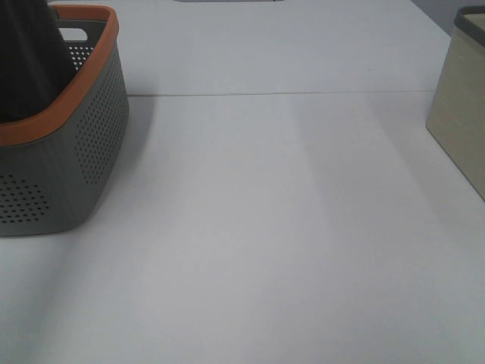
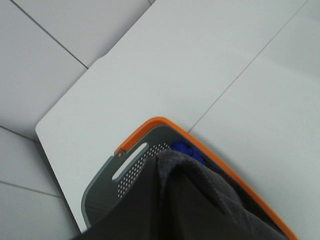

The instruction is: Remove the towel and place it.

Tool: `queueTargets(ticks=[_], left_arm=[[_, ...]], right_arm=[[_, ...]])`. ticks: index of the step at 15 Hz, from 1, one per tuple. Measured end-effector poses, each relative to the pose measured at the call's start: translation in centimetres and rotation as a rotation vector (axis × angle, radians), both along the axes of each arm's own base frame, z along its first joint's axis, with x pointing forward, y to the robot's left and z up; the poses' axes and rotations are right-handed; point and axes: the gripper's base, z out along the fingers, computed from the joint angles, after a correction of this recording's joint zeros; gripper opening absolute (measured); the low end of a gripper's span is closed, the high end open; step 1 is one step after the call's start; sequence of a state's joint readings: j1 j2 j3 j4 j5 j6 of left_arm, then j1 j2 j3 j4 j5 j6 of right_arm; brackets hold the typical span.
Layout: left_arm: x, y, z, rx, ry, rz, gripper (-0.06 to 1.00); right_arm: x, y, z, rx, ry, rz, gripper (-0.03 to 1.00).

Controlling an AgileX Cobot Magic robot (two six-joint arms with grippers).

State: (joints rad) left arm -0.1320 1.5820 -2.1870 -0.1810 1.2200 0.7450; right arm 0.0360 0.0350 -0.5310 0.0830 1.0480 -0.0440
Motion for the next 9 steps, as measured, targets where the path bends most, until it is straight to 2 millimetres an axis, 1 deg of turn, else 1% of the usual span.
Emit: queueTargets(ticks=[1,2,5,7,8,9], left_arm=[[0.0,-1.3,0.4,0.005,-0.016,-0.015,0.00],[0.2,-1.9,0.6,0.004,-0.025,-0.016,0.00],[1.5,-5.0,1.1,0.031,-0.079,-0.018,0.00],[2.2,-7.6,1.1,0.038,-0.115,-0.033,0.00],[2.8,-9.5,0.8,0.012,-0.120,-0.027,0.00],[3.1,-10.6,0.4,-0.023,-0.110,-0.023,0.00]], right_arm=[[0.6,0.2,0.4,0.007,0.022,0.014,0.80],[1.0,0.3,0.6,0.014,0.032,0.024,0.80],[3.0,1.1,2.1,0.068,0.051,0.082,0.80],[4.4,1.5,3.0,0.093,0.031,0.121,0.80],[5.6,1.8,3.1,0.108,0.044,0.142,0.80],[5.9,1.8,3.1,0.111,0.051,0.144,0.80]])
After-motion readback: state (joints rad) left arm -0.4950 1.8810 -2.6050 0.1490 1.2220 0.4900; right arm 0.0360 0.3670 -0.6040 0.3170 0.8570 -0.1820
